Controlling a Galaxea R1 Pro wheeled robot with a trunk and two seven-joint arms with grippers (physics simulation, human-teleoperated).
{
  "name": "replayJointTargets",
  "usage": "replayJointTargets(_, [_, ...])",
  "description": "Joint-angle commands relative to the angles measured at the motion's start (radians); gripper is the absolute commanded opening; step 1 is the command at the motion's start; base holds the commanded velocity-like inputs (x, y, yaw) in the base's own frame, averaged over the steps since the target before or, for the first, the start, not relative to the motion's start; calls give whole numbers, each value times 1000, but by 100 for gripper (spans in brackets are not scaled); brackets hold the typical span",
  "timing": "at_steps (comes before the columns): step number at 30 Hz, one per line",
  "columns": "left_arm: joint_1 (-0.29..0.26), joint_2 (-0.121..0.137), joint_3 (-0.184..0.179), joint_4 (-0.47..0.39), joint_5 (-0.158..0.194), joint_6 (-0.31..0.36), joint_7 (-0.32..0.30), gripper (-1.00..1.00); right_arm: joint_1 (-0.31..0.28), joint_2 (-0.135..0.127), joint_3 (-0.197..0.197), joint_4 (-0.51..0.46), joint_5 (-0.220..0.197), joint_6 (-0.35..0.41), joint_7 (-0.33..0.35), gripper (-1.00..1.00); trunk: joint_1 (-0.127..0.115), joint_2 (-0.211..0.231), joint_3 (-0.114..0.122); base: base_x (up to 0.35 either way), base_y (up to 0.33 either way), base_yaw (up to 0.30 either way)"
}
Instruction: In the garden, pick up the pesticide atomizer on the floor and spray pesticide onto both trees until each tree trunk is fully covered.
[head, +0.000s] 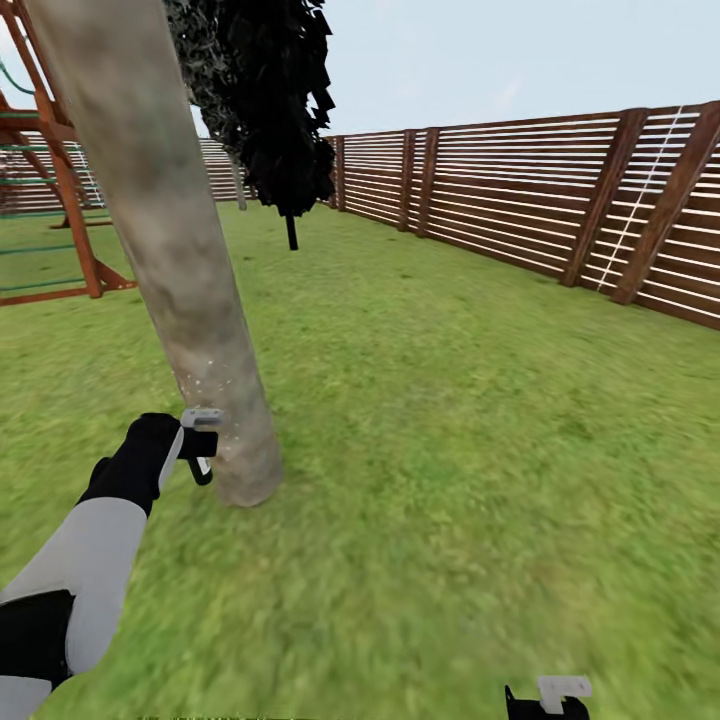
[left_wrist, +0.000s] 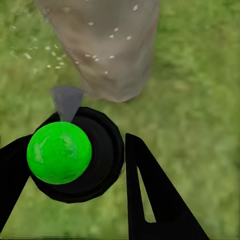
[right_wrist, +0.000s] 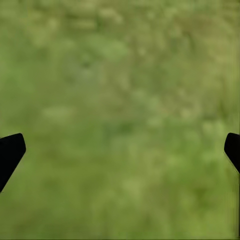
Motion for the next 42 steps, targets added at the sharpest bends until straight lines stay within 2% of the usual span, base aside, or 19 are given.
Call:
replayJointTargets(1, [-1,-1,3,-1,-11,3,-9,-100,-1,0,-6,2,11,-4,-5,100,0,0,-1,-29,-271,273])
replayJointTargets(6, [7,-1,3,1,-11,2,-5,-100,-1,0,-6,2,11,-4,-5,100,0,0,-1,-69,-274,277])
replayJointTargets(10, [79,9,0,1,-14,-3,-6,-100,-1,0,-6,2,11,-4,-5,100,0,0,-1,-6,-274,259])
replayJointTargets(12, [101,1,-1,0,-20,-4,-5,-100,-1,0,-6,2,11,-3,-5,100,0,0,-1,72,-265,43])
replayJointTargets(21, [100,-4,4,-11,-19,-2,-4,-100,-1,0,-6,2,11,-3,-5,100,0,0,-1,228,-190,2])
replayJointTargets(26, [100,-4,4,-12,-20,-2,-4,-100,0,0,-6,2,11,-4,-5,100,0,0,-1,30,-264,7])
replayJointTargets(35, [100,-2,1,-12,-23,-2,-2,-100,-1,0,-6,4,12,-4,-5,100,0,0,-1,24,-273,252])
replayJointTargets(39, [103,24,8,-3,-23,-6,-4,-100,0,0,-6,4,11,-4,-5,100,0,0,-1,107,-272,276])
replayJointTargets(41, [103,8,5,-1,-21,-7,-2,-100,0,0,-6,4,11,-4,-5,100,0,0,-1,147,-266,180])
replayJointTargets(42, [103,-20,5,0,-22,-7,-1,-100,0,-1,-6,3,11,-3,-5,100,0,0,-1,156,-263,36])
